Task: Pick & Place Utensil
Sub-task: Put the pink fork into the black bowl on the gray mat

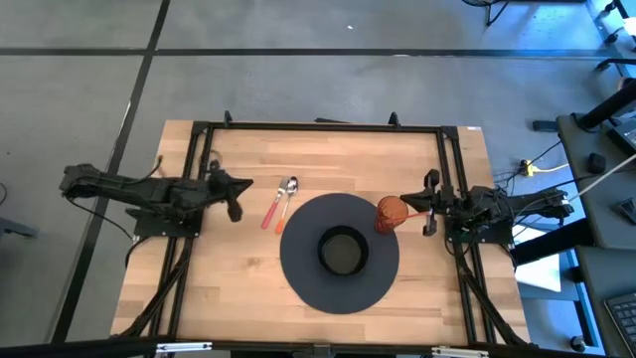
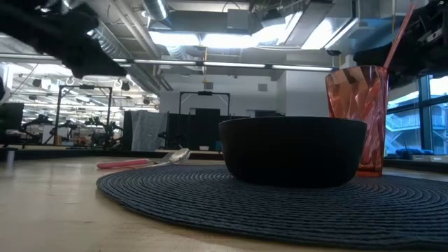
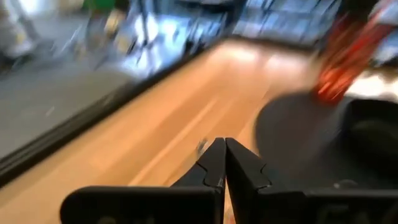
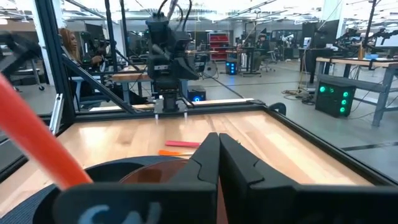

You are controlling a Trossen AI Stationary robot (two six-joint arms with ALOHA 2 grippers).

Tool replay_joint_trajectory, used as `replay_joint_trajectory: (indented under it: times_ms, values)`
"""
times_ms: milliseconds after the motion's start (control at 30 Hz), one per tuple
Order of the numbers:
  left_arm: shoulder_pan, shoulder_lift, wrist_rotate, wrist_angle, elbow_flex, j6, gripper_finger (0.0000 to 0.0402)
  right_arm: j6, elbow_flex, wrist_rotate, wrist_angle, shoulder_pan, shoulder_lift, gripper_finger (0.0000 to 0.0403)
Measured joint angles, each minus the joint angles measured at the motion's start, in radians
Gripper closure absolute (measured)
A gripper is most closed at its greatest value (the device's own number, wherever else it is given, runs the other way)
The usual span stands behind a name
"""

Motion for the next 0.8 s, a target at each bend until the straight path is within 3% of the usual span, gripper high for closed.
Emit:
replay_joint_trajectory:
  times_ms: [200, 400, 533, 700, 800]
  values:
    - [0.085, 0.392, -0.001, -0.25, 0.247, -0.134, 0.0398, 0.023, 0.0, 0.0, 0.0, 0.0, 0.0, 0.0396]
    - [0.148, 0.71, 0.178, -0.315, 0.388, -0.109, 0.0398, 0.025, 0.001, 0.0, -0.009, 0.0, 0.0, 0.0396]
    - [0.166, 0.847, 0.168, -0.314, 0.443, -0.126, 0.0393, 0.046, 0.001, -0.001, -0.015, 0.0, 0.0, 0.0396]
    - [0.192, 0.951, 0.355, -0.317, 0.488, -0.113, 0.0358, 0.051, 0.001, -0.001, -0.016, 0.0, 0.001, 0.0396]
    - [0.208, 0.988, 0.364, -0.317, 0.511, -0.108, 0.0325, 0.05, 0.001, -0.001, -0.016, 0.0, 0.001, 0.0396]
